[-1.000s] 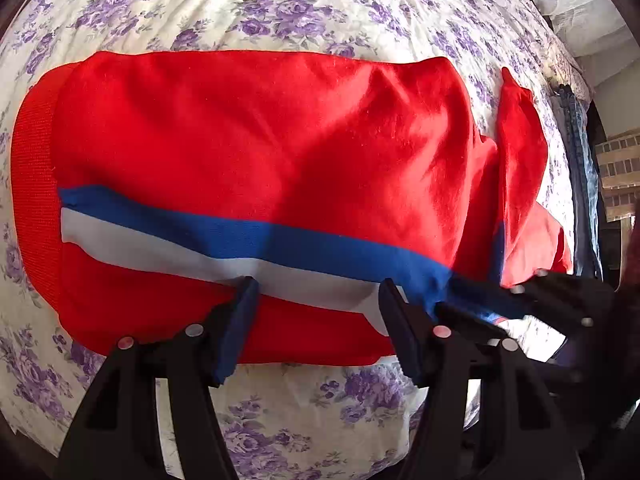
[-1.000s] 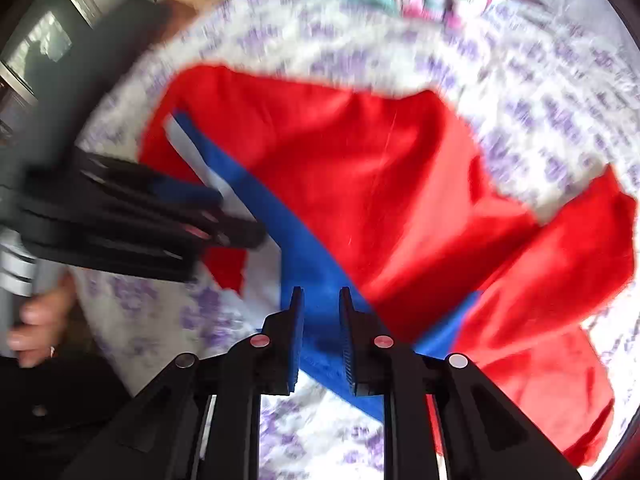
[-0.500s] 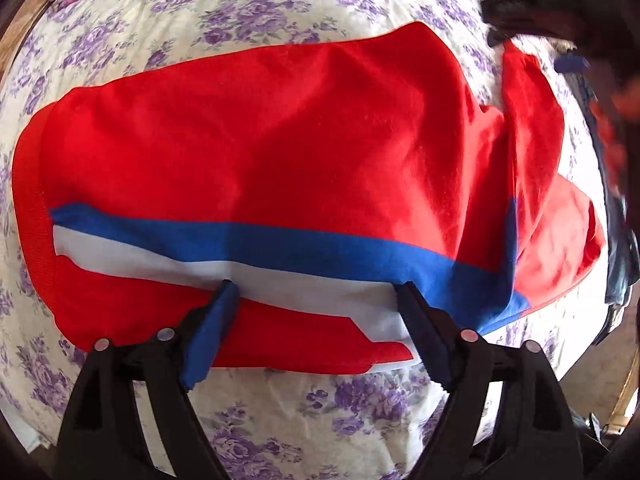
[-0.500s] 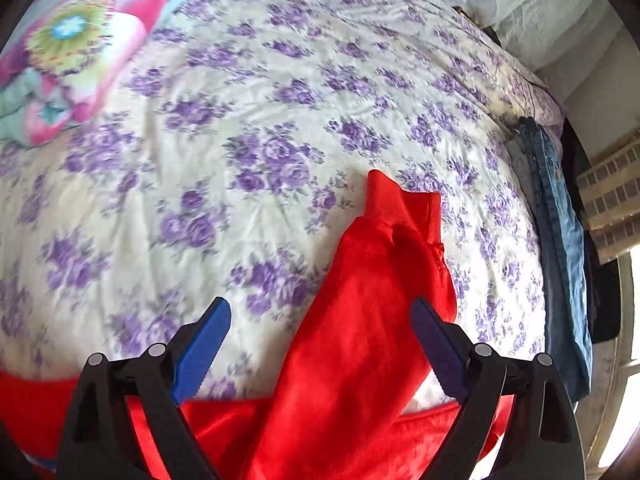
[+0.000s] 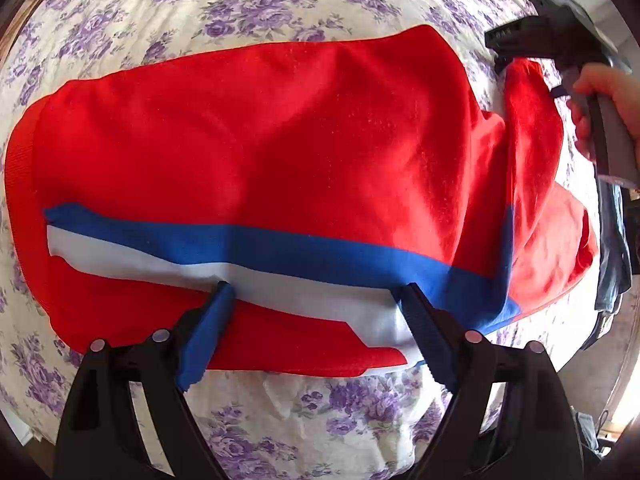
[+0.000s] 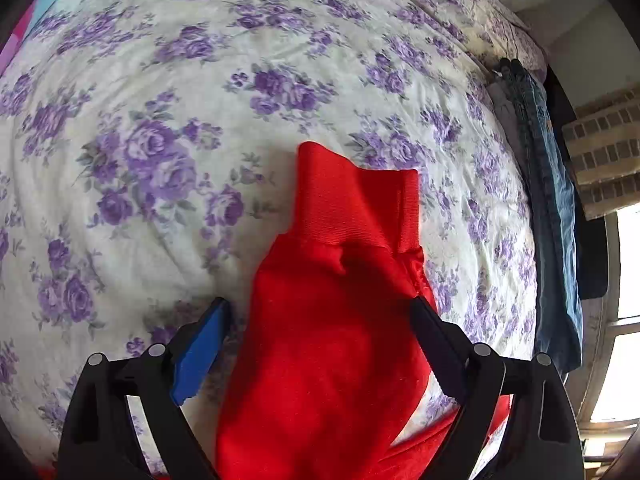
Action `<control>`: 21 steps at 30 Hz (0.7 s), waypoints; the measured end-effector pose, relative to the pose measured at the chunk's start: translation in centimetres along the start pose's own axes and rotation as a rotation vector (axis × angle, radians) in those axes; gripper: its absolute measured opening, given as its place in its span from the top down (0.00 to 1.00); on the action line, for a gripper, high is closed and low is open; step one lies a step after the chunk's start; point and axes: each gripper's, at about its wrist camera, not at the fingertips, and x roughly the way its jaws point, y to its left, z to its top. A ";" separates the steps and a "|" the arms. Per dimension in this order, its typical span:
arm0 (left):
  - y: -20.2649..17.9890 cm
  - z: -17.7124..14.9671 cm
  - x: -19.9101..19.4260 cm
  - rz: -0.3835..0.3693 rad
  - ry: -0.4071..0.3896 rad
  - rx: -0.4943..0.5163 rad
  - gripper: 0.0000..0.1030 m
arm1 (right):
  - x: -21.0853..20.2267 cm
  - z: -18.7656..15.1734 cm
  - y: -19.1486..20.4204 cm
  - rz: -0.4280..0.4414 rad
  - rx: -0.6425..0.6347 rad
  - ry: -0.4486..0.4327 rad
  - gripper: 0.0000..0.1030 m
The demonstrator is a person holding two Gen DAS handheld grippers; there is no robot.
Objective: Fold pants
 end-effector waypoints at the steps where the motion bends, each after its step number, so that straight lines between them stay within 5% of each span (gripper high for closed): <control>1: 0.9 -0.4 -0.2 -0.003 0.001 -0.003 0.20 | 0.3 0.0 -0.4 0.050 0.006 -0.002 0.22; 5: 1.7 -0.2 -0.4 -0.004 0.007 -0.003 0.18 | -0.9 -0.1 -1.5 0.176 0.024 -0.026 0.93; 12: 2.0 -0.3 -0.5 -0.023 0.005 -0.005 0.18 | -4.4 -4.3 -10.9 0.488 0.141 -0.169 0.93; 17: 2.7 -0.5 -0.6 -0.039 0.003 -0.003 0.18 | -4.7 -14.1 -22.9 0.726 0.259 -0.232 0.93; 21: 2.8 -0.5 -0.7 -0.029 0.005 0.011 0.18 | 1.6 -21.5 -27.8 0.755 0.346 -0.199 0.89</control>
